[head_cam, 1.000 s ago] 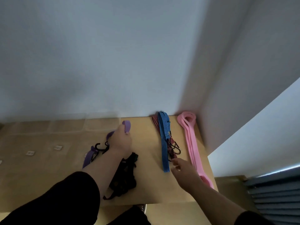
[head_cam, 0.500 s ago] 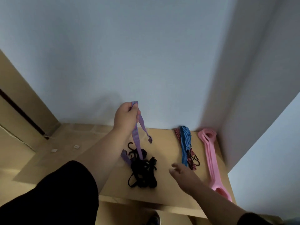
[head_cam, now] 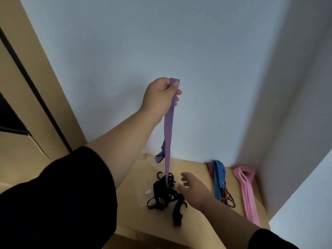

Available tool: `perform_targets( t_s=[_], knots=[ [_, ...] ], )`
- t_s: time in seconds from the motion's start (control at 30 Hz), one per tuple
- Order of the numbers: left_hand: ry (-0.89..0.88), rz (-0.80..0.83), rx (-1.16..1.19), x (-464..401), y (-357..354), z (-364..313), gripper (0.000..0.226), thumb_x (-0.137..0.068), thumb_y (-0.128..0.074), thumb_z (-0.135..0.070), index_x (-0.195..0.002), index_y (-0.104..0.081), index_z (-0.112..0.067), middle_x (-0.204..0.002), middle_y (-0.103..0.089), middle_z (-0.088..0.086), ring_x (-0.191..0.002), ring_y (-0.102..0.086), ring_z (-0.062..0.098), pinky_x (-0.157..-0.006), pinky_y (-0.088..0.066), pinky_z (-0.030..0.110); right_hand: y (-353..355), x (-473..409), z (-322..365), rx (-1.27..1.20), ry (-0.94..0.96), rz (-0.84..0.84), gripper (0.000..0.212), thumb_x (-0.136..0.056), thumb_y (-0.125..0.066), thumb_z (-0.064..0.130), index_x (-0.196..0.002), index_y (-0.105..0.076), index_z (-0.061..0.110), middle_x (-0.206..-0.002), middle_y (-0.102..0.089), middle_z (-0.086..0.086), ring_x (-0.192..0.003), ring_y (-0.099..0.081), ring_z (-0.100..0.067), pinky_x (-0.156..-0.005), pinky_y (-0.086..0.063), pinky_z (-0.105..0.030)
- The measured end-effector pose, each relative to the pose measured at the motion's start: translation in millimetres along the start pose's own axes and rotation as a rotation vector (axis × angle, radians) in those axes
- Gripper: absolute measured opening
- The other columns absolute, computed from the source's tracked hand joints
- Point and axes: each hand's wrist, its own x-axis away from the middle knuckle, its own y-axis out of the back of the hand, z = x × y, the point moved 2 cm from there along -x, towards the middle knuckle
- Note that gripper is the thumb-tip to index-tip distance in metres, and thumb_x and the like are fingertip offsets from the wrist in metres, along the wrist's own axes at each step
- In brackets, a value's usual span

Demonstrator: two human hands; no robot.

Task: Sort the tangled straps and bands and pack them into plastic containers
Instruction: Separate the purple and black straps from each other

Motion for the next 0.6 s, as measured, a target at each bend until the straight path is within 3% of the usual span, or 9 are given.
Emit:
perform_targets(
  t_s=[0.13,0.2,0.3,0.43,0.5,0.6],
  knots=[
    [-0.058,0.017,0.004,-9.4,4.9,-22.6,0.015,-0.099,-0.057,-0.015,-0.087,-0.064,-0.015,-0.077,-0.070,0.003,-0.058,-0.061,0.015,-0.062,-0.057,0.035,-6.5,-23.4,22.0,0.013,0.009,-0.014,0.069,-0.095,-0.064,0.041,-0.154,-0.030,0.027,-0.149,-0.046,-0.003,-0.130,-0.051,-0.019,-0.096,-0.049,-0.031],
    [-0.062,0.013,0.014,-12.6,9.2,-26.4,0.014,-0.099,-0.057,-0.014,-0.087,-0.064,-0.014,-0.076,-0.070,0.002,-0.058,-0.061,0.015,-0.062,-0.057,0.035,-8.1,-36.8,29.6,0.037,-0.011,-0.027,0.069,-0.095,-0.064,0.038,-0.154,-0.029,0.030,-0.143,-0.048,-0.004,-0.123,-0.056,-0.021,-0.093,-0.053,-0.034],
    [-0.051,0.027,0.039,-16.1,18.2,-20.3,0.013,-0.099,-0.057,-0.013,-0.088,-0.064,-0.012,-0.076,-0.070,0.002,-0.058,-0.062,0.015,-0.063,-0.058,0.037,-11.5,-55.7,32.9,0.054,-0.040,-0.030,0.048,-0.095,-0.062,0.028,-0.141,-0.045,0.029,-0.119,-0.058,-0.003,-0.099,-0.062,-0.022,-0.086,-0.054,-0.036],
    [-0.007,0.053,0.092,-20.2,32.2,-0.2,0.012,-0.099,-0.058,-0.012,-0.089,-0.065,-0.011,-0.075,-0.070,0.003,-0.057,-0.061,0.017,-0.060,-0.058,0.035,-21.8,-74.8,33.2,0.094,-0.112,-0.012,0.017,-0.098,-0.055,0.029,-0.110,-0.063,0.020,-0.102,-0.067,-0.004,-0.089,-0.062,-0.021,-0.075,-0.053,-0.026],
    [0.021,0.059,0.102,-22.1,40.0,14.1,0.012,-0.099,-0.057,-0.012,-0.089,-0.064,-0.011,-0.076,-0.070,0.003,-0.057,-0.061,0.016,-0.058,-0.057,0.033,-19.9,-81.4,39.1,0.114,-0.140,-0.123,0.024,-0.102,-0.046,0.032,-0.099,-0.063,0.016,-0.091,-0.068,-0.003,-0.084,-0.063,-0.023,-0.071,-0.051,-0.028],
    [0.064,0.088,0.106,-22.3,50.5,41.7,0.013,-0.099,-0.055,-0.013,-0.089,-0.064,-0.013,-0.078,-0.072,0.002,-0.059,-0.062,0.016,-0.065,-0.059,0.040,-6.9,-77.2,53.7,-0.120,-0.075,-0.446,0.027,-0.102,-0.040,0.026,-0.089,-0.061,0.016,-0.078,-0.067,-0.003,-0.075,-0.061,-0.027,-0.068,-0.048,-0.035]
  ],
)
